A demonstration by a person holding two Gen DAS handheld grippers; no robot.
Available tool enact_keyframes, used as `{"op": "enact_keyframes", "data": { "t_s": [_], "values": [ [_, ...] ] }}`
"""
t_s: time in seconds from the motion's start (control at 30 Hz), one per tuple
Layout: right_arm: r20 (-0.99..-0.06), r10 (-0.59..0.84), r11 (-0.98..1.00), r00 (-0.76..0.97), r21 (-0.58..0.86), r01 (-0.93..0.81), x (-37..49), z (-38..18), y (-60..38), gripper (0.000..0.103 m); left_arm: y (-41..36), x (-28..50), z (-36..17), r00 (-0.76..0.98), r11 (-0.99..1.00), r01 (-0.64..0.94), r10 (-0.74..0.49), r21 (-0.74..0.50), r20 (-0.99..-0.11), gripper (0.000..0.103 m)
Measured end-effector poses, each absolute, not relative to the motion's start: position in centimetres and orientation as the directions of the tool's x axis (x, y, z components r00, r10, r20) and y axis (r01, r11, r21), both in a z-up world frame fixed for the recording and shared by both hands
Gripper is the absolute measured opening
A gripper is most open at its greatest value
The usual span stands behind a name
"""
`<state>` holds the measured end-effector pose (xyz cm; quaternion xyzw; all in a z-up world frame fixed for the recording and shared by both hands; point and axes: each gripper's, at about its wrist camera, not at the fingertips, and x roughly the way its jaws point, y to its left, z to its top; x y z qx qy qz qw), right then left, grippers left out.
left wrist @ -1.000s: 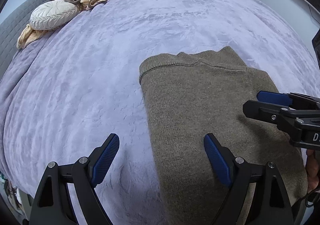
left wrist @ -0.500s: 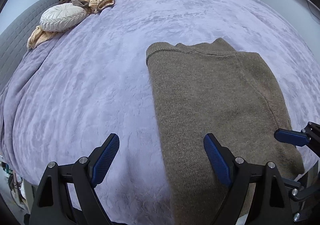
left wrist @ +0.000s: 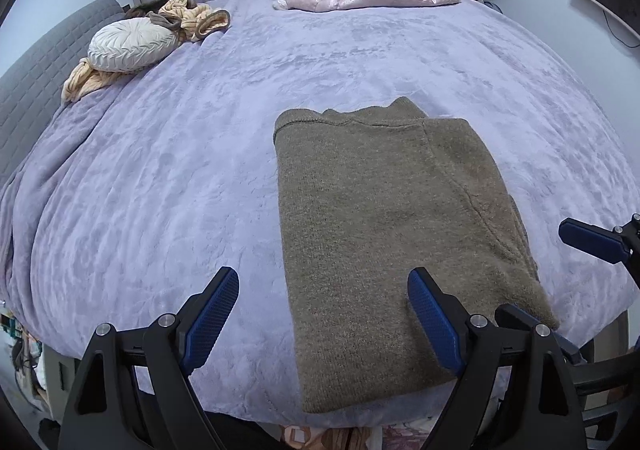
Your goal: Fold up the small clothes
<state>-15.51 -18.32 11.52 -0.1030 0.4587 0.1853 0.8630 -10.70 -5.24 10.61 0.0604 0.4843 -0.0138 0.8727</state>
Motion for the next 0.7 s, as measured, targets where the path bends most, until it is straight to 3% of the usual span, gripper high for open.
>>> {"op": "enact_keyframes", "data": {
  "t_s": [0.2,0.7],
  "values": [
    [-0.836,0.164,0.908,0.523,-0.08,-0.412,-15.6,11.9,-16.8,0.08,-5.1,-11.4,10.2,0.515,0.995,0.043,0.051,0.085,-0.856,0.087],
    [-0.862,0.134,0.915,0.489,-0.083,-0.396,-14.7,10.6,-16.6,0.081,-4.3,-11.1,10.0,0.535,0.998,0.01,0.044,0.058,-0.844,0.087]
  ]
}}
